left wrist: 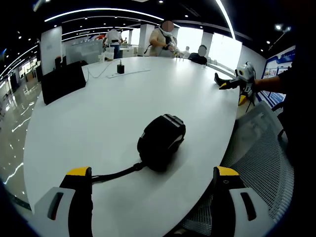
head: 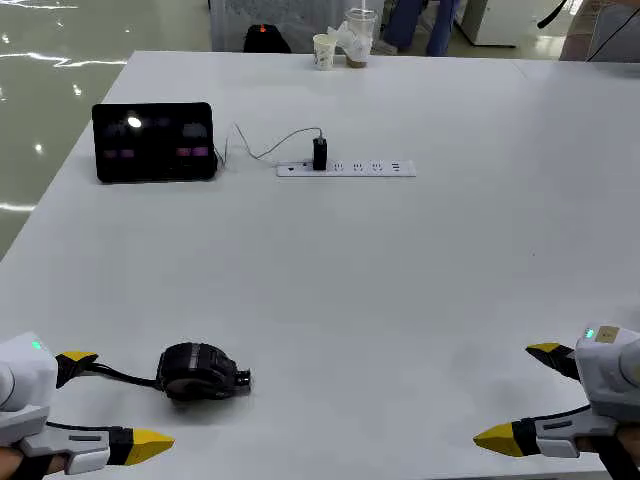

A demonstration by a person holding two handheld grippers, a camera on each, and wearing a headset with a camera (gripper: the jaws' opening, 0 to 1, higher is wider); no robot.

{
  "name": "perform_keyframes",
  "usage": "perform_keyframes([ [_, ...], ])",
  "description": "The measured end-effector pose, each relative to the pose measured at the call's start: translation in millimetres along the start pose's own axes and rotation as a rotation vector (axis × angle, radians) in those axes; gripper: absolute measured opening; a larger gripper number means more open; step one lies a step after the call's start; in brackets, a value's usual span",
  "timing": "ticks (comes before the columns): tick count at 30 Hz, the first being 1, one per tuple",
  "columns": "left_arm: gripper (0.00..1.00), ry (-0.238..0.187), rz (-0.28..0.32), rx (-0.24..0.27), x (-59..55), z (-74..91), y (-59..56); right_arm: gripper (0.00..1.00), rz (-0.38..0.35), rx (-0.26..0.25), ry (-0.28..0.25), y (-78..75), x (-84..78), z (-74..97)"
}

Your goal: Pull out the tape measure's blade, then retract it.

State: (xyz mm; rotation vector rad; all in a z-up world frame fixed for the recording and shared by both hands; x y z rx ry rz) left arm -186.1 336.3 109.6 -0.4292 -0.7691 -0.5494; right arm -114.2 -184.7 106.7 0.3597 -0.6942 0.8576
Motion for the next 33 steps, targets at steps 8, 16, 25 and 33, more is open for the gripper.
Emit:
perform_keyframes([
  [8,0.99,0.001,-0.006,0.002,0.9,2.3,-0.1,0.99,-0.001,0.002,-0.002,0.2,-0.5,-0.3],
  [16,0.99,0.004,-0.014,0.0,2.6,1.5,0.7,0.99,0.009,-0.009,-0.011,-0.9,-1.1,0.1],
  [25,0.99,0.024,-0.04,-0.011,5.1,-0.4,1.6,0.99,0.031,-0.013,-0.037,-0.8,4.4,0.2],
  [33,0.99,0.047,-0.069,-0.028,9.9,-1.6,4.5,0.99,0.056,0.03,-0.07,5.1,13.5,-9.2],
])
Point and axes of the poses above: the centre of the closed fingertips' face, and the gripper's own axes: z roughly backward along the fingers, y roughly to its left, x roughly out of its top, the point moved 10 cm from there along z, roughly backward along the fingers, and after that the axes turned 5 degrees about -x, right-handed, at the moved point
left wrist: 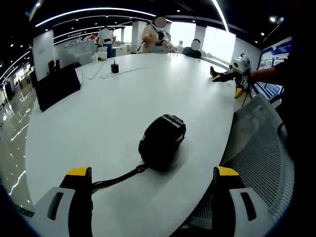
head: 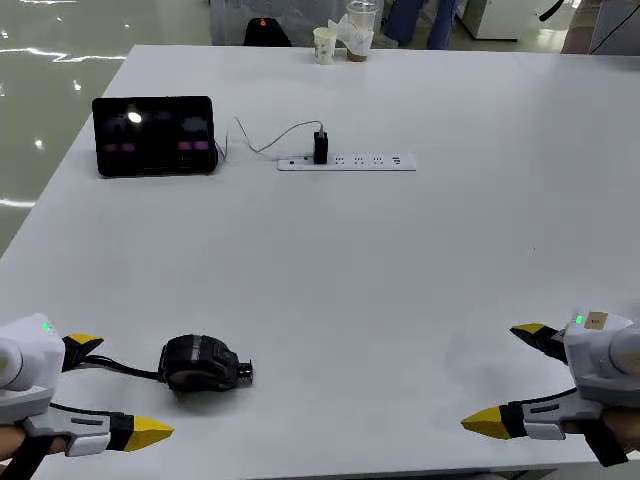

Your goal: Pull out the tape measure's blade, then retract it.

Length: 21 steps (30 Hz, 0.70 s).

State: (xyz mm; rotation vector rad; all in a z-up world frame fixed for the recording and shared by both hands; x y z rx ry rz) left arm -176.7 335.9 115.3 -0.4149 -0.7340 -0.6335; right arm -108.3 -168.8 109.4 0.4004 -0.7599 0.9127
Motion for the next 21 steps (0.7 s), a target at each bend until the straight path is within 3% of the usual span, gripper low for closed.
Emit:
perform_keyframes([
  [21,0.99,0.093,-0.168,-0.09,20.2,-14.6,2.8,0.99,0.132,0.089,-0.007,14.7,26.9,-34.5],
])
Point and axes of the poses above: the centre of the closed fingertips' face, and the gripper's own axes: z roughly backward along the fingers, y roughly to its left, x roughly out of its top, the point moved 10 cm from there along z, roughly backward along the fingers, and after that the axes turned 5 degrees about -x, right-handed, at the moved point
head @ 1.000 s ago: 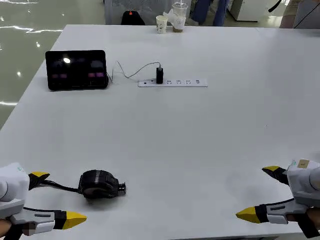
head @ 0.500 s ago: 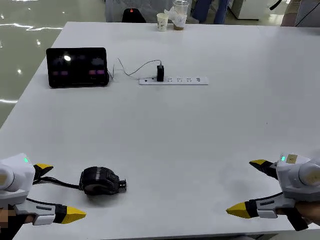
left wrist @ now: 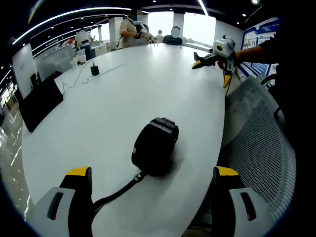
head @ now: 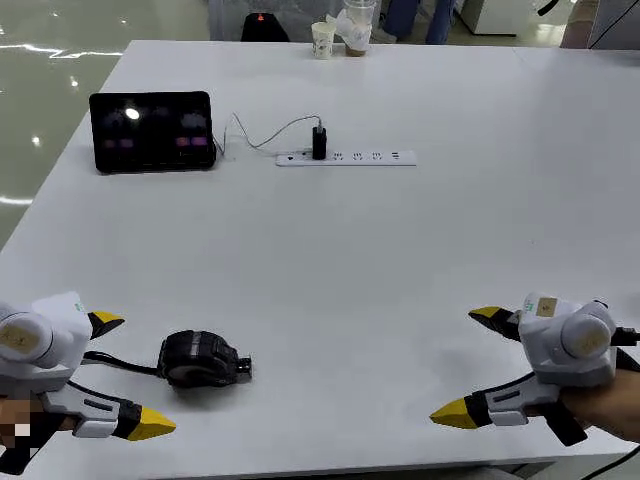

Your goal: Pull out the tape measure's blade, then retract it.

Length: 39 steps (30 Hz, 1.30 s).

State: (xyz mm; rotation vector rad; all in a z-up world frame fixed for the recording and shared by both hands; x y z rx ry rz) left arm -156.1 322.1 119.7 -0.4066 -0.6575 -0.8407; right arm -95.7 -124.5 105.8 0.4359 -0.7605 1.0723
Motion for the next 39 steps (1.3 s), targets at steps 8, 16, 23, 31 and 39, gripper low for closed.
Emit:
perform_keyframes([
  [8,0.97,0.027,-0.07,-0.053,12.8,-5.9,2.5,0.99,0.044,0.04,0.013,2.7,12.0,-13.5],
  [16,0.92,0.056,-0.174,-0.091,24.4,-12.9,5.6,0.99,0.085,0.086,0.014,7.7,27.0,-28.0],
  [23,0.91,0.074,-0.238,-0.108,32.6,-19.7,7.4,0.99,0.111,0.109,0.002,11.9,39.7,-40.3],
  [31,0.86,0.114,-0.304,-0.148,39.8,-28.7,5.0,0.99,0.104,0.14,-0.024,17.1,55.9,-57.3],
  [39,0.76,0.145,-0.343,-0.177,45.5,-36.8,5.4,0.99,0.117,0.184,-0.024,28.4,66.7,-76.6],
])
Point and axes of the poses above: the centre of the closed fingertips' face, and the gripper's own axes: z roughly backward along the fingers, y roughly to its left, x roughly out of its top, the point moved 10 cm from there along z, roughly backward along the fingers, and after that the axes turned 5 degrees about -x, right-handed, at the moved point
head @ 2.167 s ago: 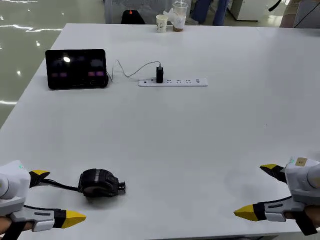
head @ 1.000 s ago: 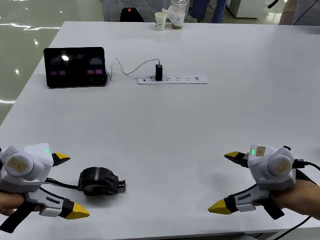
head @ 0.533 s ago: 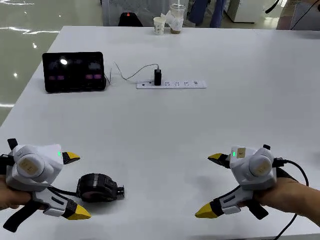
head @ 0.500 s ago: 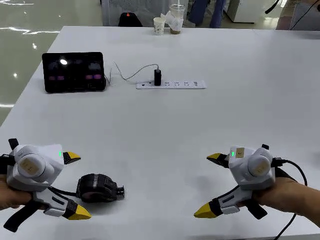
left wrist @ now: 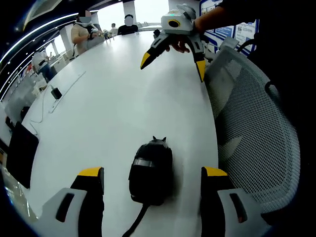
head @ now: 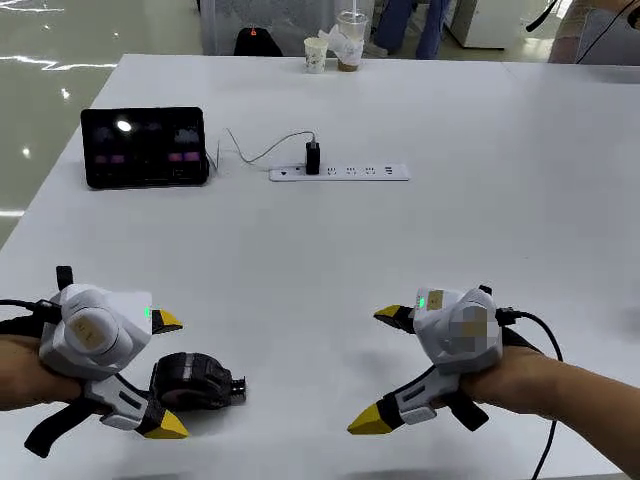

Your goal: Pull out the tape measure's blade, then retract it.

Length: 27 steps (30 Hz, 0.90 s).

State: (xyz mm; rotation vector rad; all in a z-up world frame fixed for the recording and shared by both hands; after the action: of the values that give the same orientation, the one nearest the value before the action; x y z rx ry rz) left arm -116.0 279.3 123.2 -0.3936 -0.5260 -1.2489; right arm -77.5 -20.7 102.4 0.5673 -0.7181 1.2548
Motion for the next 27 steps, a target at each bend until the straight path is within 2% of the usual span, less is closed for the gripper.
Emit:
perform_keyframes([
  [4,0.73,0.012,-0.017,-0.013,3.7,-2.5,0.6,0.99,0.004,0.013,0.002,0.6,3.3,-9.6],
  [7,0.62,0.062,-0.041,-0.003,4.3,-3.9,3.9,0.99,0.005,0.025,0.0,1.8,6.2,-16.0],
  [8,0.61,0.063,-0.037,-0.005,3.6,-5.3,7.7,0.99,0.007,0.03,0.002,2.4,7.6,-18.9],
  [12,0.59,0.085,-0.042,-0.01,4.2,-7.8,10.3,0.99,0.023,0.051,0.002,4.3,13.5,-27.1],
  [15,0.58,0.08,-0.032,-0.029,6.1,-9.7,9.3,0.99,0.03,0.063,0.0,5.4,20.1,-34.0],
  [17,0.57,0.067,-0.004,-0.053,7.6,-11.4,6.9,0.99,0.035,0.07,-0.002,6.3,23.6,-38.0],
  [22,0.5,0.085,0.003,-0.032,8.0,-15.6,7.7,0.99,0.05,0.089,0.001,7.5,33.7,-50.3],
  [27,0.47,0.113,-0.019,-0.032,7.3,-19.3,3.9,0.99,0.059,0.101,0.011,6.8,40.6,-61.6],
])
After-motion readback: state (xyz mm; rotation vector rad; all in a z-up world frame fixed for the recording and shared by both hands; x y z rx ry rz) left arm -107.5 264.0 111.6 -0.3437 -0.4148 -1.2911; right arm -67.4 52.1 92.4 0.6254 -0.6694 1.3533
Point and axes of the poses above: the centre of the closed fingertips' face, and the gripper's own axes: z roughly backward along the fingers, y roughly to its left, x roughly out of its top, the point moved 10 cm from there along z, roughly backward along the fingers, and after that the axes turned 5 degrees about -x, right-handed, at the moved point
